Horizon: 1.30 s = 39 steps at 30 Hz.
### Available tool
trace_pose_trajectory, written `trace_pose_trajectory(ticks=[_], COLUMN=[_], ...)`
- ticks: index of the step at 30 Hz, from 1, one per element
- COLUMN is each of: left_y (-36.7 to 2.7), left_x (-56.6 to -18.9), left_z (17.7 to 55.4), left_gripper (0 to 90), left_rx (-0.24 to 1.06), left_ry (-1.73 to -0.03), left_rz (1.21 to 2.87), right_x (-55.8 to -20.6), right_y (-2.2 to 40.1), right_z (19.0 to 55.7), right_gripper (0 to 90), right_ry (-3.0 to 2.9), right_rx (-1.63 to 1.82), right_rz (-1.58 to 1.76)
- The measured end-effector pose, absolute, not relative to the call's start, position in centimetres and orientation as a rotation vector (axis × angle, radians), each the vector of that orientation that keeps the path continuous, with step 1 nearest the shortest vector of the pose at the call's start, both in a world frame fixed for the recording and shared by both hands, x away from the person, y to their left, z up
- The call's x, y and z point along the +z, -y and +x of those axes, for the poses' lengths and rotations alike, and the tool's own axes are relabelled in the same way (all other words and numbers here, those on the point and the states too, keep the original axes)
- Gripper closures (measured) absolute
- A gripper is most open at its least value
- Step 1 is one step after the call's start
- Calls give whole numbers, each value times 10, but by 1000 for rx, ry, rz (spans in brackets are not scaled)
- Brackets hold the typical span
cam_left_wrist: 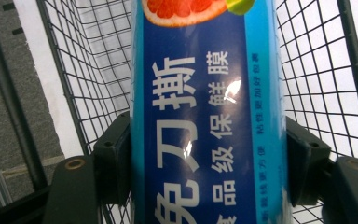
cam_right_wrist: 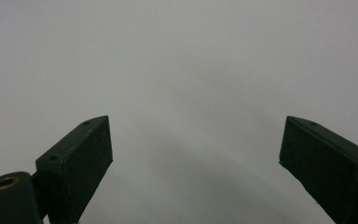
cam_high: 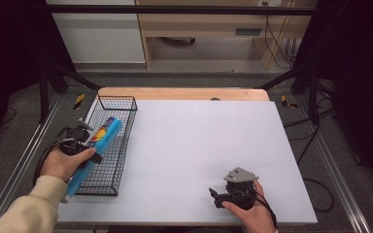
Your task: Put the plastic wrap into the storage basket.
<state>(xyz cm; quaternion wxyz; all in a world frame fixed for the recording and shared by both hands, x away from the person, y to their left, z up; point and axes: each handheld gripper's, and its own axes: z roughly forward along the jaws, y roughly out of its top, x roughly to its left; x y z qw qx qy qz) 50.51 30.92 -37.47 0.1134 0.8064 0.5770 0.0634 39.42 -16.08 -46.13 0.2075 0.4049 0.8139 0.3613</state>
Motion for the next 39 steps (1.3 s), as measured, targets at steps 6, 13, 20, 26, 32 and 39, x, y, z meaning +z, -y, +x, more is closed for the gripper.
trace_pose_trajectory(ticks=[6,13,20,26,32,39], left_y=[-306,-306,-301,-297,-293,-292], left_x=[-377,-379,-382,-383,-385,-386], left_z=[511,514,519,521,524,526], left_gripper=[317,316,317,316,316,316], left_rx=[161,135,115,116,112,105], left_ry=[-1703,-1711,-1720,-1712,-1710,-1721], left_rz=[2402,2428,2459,2496,2532,2529], right_x=[-461,-462,-462,-462,-462,-462], right_y=[160,161,161,161,161,161], right_z=[394,394,395,394,395,394], right_gripper=[97,97,97,97,98,98], right_ry=[-2272,-2273,-2273,-2273,-2273,-2273], right_rx=[1003,1000,1001,1000,999,1000], right_rz=[1124,1126,1128,1127,1125,1126])
